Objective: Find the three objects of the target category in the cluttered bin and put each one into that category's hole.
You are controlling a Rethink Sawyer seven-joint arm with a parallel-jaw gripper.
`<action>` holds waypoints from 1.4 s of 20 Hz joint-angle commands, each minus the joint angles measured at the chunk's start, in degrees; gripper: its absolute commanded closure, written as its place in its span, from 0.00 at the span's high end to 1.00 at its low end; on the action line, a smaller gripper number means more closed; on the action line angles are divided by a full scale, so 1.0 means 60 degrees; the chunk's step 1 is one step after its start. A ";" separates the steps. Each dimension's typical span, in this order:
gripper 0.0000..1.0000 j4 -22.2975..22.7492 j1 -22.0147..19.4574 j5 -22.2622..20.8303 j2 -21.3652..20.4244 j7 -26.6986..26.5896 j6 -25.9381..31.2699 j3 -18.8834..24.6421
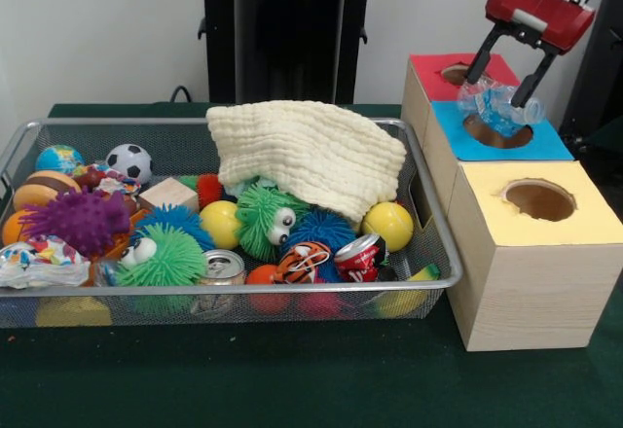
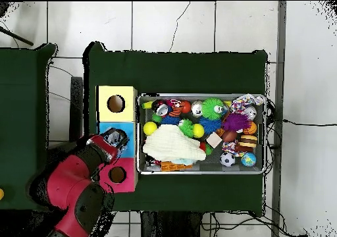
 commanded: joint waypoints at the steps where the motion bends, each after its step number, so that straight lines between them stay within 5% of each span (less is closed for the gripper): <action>1: 1.00 0.1199 -0.0412 -0.0551 0.0252 0.1404 0.0016 0.1874; 22: 1.00 0.1262 -0.0456 -0.0570 0.0067 0.1212 0.0173 0.1865; 28: 1.00 0.2171 -0.1857 -0.1803 -0.1373 -0.0005 -0.1358 0.2687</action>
